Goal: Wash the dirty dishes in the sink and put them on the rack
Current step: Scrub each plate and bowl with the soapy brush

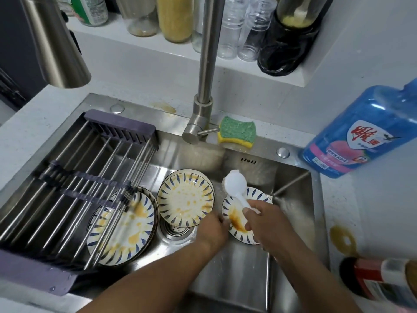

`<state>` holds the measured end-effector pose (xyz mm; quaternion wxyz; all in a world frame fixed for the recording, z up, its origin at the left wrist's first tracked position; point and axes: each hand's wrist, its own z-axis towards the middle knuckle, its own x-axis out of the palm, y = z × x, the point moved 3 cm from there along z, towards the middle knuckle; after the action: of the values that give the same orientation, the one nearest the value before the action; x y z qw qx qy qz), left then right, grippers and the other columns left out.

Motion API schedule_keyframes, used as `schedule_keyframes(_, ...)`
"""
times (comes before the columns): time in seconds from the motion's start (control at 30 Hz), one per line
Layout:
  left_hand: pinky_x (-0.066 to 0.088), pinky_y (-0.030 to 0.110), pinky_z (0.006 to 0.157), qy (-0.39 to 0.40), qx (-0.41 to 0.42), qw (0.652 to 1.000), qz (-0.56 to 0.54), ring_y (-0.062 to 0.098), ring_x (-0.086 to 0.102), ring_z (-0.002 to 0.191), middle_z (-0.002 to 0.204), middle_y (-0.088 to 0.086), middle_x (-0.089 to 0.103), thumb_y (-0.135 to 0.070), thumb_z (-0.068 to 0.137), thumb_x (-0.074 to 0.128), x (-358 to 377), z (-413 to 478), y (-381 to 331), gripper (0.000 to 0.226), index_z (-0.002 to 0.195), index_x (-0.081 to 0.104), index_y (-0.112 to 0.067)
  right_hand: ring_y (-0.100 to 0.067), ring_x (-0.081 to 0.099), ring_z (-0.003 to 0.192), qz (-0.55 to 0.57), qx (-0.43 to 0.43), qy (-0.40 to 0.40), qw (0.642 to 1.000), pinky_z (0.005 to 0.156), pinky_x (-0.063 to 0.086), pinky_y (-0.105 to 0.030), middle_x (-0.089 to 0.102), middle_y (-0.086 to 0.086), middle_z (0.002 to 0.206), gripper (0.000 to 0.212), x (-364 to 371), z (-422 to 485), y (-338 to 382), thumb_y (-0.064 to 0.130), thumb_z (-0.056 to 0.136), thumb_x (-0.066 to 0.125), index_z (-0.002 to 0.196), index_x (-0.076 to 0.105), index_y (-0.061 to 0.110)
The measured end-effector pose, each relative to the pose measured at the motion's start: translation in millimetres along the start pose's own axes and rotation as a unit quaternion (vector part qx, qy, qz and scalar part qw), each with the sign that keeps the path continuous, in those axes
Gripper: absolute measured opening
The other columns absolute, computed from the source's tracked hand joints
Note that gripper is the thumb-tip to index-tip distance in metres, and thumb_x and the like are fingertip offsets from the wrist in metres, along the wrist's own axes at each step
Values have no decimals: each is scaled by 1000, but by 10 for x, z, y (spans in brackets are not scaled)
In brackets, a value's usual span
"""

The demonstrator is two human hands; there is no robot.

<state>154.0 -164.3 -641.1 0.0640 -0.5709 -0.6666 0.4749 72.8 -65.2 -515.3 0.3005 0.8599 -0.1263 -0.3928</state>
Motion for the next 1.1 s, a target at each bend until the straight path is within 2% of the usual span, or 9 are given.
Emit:
schedule_keyframes(0.07, 50, 28, 77, 55, -110, 991, -45, 34, 69, 106, 115, 20, 72, -27, 100, 59, 178, 11, 21, 33, 117, 70, -1, -12, 60, 68, 3, 4, -13, 1000, 59, 45, -26, 72, 1, 86, 19, -107, -2, -15, 26, 100, 54, 113, 68, 32)
schedule_keyframes(0.13, 51, 25, 69, 92, -165, 974, -121, 32, 69, 94, 131, 24, 64, -17, 101, 57, 336, 53, 37, 38, 135, 59, 2, -5, 59, 57, 24, 11, -15, 1000, 50, 45, -21, 71, 0, 83, 25, -177, 5, -72, 25, 101, 55, 123, 67, 28)
schedule_keyframes(0.23, 40, 17, 41, 73, -206, 944, -247, 15, 55, 51, 109, 26, 72, -3, 99, 59, 403, 69, 57, 22, 118, 68, 2, 3, 51, 38, 21, 19, -16, 999, 42, 37, -17, 68, 3, 76, 26, -246, 12, -207, 25, 102, 54, 126, 65, 27)
schedule_keyframes(0.33, 47, 21, 40, 62, -256, 909, -324, 15, 62, 49, 83, 13, 72, 5, 97, 56, 448, 147, 105, 20, 111, 68, -3, 1, 50, 36, 18, 29, -24, 999, 45, 35, -21, 69, 2, 82, 27, -295, 14, -393, 26, 102, 53, 126, 65, 26)
schedule_keyframes(0.53, 64, 38, 59, 134, -247, 895, -347, 23, 74, 68, 86, 13, 75, 12, 96, 47, 389, 78, -34, 28, 108, 59, -10, -12, 58, 82, -83, 37, 10, 996, 72, 46, -27, 62, 9, 99, 32, -330, -95, -625, 36, 102, 49, 130, 64, 32)
schedule_keyframes(0.7, 63, 40, 56, 193, -217, 892, -345, 31, 77, 75, 90, 14, 78, 14, 90, 48, 83, -211, -162, 43, 124, 51, -12, -12, 54, 130, -236, 4, 64, 970, 103, 40, -24, 57, 11, 144, 38, -372, -354, -551, 37, 108, 39, 143, 53, 39)
schedule_keyframes(0.83, 64, 44, 64, 259, -176, 876, -367, 39, 74, 95, 109, 21, 75, 24, 83, 44, -313, -529, -296, 58, 129, 57, -10, -13, 62, 113, -269, -21, 96, 958, 96, 51, -33, 64, 10, 130, 33, -282, -606, -396, 47, 101, 37, 126, 58, 54)
schedule_keyframes(0.9, 64, 48, 70, 280, -160, 868, -377, 41, 69, 102, 115, 27, 71, 26, 81, 44, -588, -725, -332, 61, 133, 56, -4, -18, 66, 101, -317, -67, 70, 944, 85, 55, -38, 68, 4, 118, 38, -250, -753, -205, 45, 102, 33, 134, 53, 45)
schedule_keyframes(1.1, 52, 68, 85, 301, -104, 850, -419, 53, 66, 110, 117, 30, 70, 29, 81, 38, -1340, -1357, -384, 62, 132, 51, -5, -16, 65, 108, -336, -146, 9, 930, 91, 54, -32, 66, 7, 128, 42, -291, -1051, 483, 38, 106, 29, 144, 48, 39)
